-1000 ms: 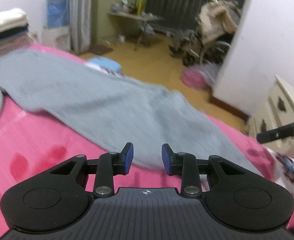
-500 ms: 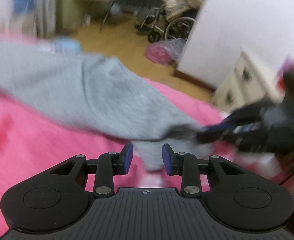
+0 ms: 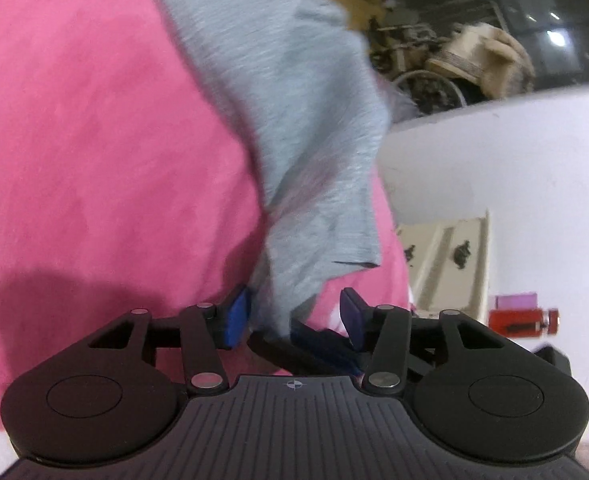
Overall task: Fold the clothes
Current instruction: 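Grasp the sweatshirt edge with both grippers and lift it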
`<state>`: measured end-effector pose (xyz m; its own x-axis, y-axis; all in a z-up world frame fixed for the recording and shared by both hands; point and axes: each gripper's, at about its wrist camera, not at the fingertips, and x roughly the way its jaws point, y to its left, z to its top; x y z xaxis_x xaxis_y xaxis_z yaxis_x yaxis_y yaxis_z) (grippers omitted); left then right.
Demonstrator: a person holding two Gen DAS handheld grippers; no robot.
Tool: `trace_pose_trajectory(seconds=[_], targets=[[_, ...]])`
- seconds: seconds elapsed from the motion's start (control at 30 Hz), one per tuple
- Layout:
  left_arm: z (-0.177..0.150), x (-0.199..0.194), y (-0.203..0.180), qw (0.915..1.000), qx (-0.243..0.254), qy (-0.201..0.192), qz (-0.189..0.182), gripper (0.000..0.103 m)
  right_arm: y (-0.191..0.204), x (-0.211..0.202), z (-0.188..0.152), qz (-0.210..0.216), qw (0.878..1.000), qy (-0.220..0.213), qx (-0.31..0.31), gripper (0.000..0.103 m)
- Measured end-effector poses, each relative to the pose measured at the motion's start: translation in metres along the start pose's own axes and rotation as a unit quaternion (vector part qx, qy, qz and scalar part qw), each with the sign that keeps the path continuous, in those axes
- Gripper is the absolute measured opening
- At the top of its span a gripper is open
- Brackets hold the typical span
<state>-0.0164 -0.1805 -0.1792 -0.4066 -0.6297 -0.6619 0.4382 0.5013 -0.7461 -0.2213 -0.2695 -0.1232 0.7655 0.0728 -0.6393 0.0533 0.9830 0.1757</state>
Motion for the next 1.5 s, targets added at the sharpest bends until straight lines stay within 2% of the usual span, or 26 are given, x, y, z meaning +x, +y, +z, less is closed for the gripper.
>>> trace_pose_trajectory(seconds=[0.13, 0.2, 0.23, 0.27, 0.33, 0.4, 0.5, 0.53, 0.6, 0.67, 0.73, 0.8, 0.83, 0.87, 1.0, 1.1, 1.2, 1.33, 1.43, 1.5], targets=[[-0.002, 0.001, 0.005, 1.0, -0.006, -0.003, 0.002, 0.038, -0.017, -0.022, -0.004, 0.002, 0.999, 0.012, 0.046, 0.016], [-0.002, 0.0, 0.007, 1.0, -0.007, -0.006, 0.003, 0.037, -0.034, -0.039, -0.007, -0.004, 0.996, 0.009, 0.085, 0.032], [-0.003, -0.001, 0.006, 0.9999, -0.004, -0.008, 0.006, 0.037, -0.046, -0.049, -0.009, -0.019, 0.994, 0.003, 0.111, 0.043], [-0.004, -0.001, 0.006, 0.9999, -0.001, -0.011, 0.009, 0.036, -0.059, -0.058, -0.01, -0.034, 0.99, -0.003, 0.136, 0.045], [-0.006, -0.003, 0.005, 0.9998, 0.004, -0.016, 0.013, 0.036, -0.093, -0.074, -0.016, -0.067, 0.975, -0.017, 0.212, 0.045], [-0.007, -0.004, 0.002, 0.9996, 0.01, -0.019, 0.018, 0.036, -0.127, -0.081, -0.025, -0.095, 0.95, -0.024, 0.295, 0.045], [-0.01, -0.003, -0.003, 0.999, 0.024, -0.023, 0.029, 0.036, -0.167, -0.07, -0.045, -0.069, 0.915, -0.014, 0.396, 0.045], [-0.01, -0.004, -0.005, 0.9988, 0.028, -0.024, 0.032, 0.036, -0.173, -0.065, -0.05, -0.06, 0.907, -0.013, 0.417, 0.045], [-0.011, -0.004, -0.008, 0.9984, 0.035, -0.026, 0.037, 0.036, -0.179, -0.06, -0.055, -0.04, 0.898, -0.024, 0.438, 0.045], [-0.012, -0.002, -0.01, 0.9978, 0.044, -0.027, 0.041, 0.035, -0.18, -0.055, -0.053, -0.019, 0.896, -0.033, 0.443, 0.045], [-0.014, 0.0, -0.01, 0.9966, 0.058, -0.025, 0.052, 0.03, -0.178, -0.05, -0.05, -0.025, 0.901, -0.022, 0.432, 0.043], [-0.015, 0.001, -0.009, 0.9951, 0.073, -0.023, 0.063, 0.02, -0.176, -0.044, -0.048, -0.04, 0.906, -0.009, 0.42, 0.032], [-0.015, 0.002, -0.01, 0.9941, 0.08, -0.022, 0.069, 0.013, -0.175, -0.044, -0.047, -0.045, 0.908, -0.004, 0.417, 0.016], [-0.015, 0.002, -0.011, 0.9933, 0.086, -0.021, 0.075, 0.01, -0.175, -0.044, -0.045, -0.045, 0.907, 0.0, 0.418, 0.009], [-0.018, -0.002, -0.022, 0.9898, 0.115, -0.015, 0.082, 0.005, -0.172, -0.072, -0.029, -0.043, 0.912, -0.003, 0.408, 0.008], [-0.025, -0.008, -0.027, 0.9933, 0.106, 0.005, 0.047, 0.005, -0.176, -0.105, -0.004, -0.051, 0.923, -0.01, 0.382, 0.007], [-0.032, -0.008, -0.031, 0.9953, 0.088, 0.036, 0.018, 0.005, -0.19, -0.14, 0.015, -0.069, 0.926, -0.005, 0.372, 0.007], [-0.04, 0.0, -0.043, 0.995, 0.069, 0.073, 0.008, 0.005, -0.212, -0.157, 0.024, -0.087, 0.926, 0.041, 0.365, 0.007], [-0.043, 0.011, -0.054, 0.9909, 0.097, 0.089, 0.027, 0.005, -0.223, -0.148, 0.017, -0.099, 0.924, 0.087, 0.358, 0.007], [-0.045, 0.02, -0.059, 0.9877, 0.113, 0.097, 0.047, 0.005, -0.232, -0.136, 0.007, -0.1, 0.919, 0.115, 0.364, 0.007]])
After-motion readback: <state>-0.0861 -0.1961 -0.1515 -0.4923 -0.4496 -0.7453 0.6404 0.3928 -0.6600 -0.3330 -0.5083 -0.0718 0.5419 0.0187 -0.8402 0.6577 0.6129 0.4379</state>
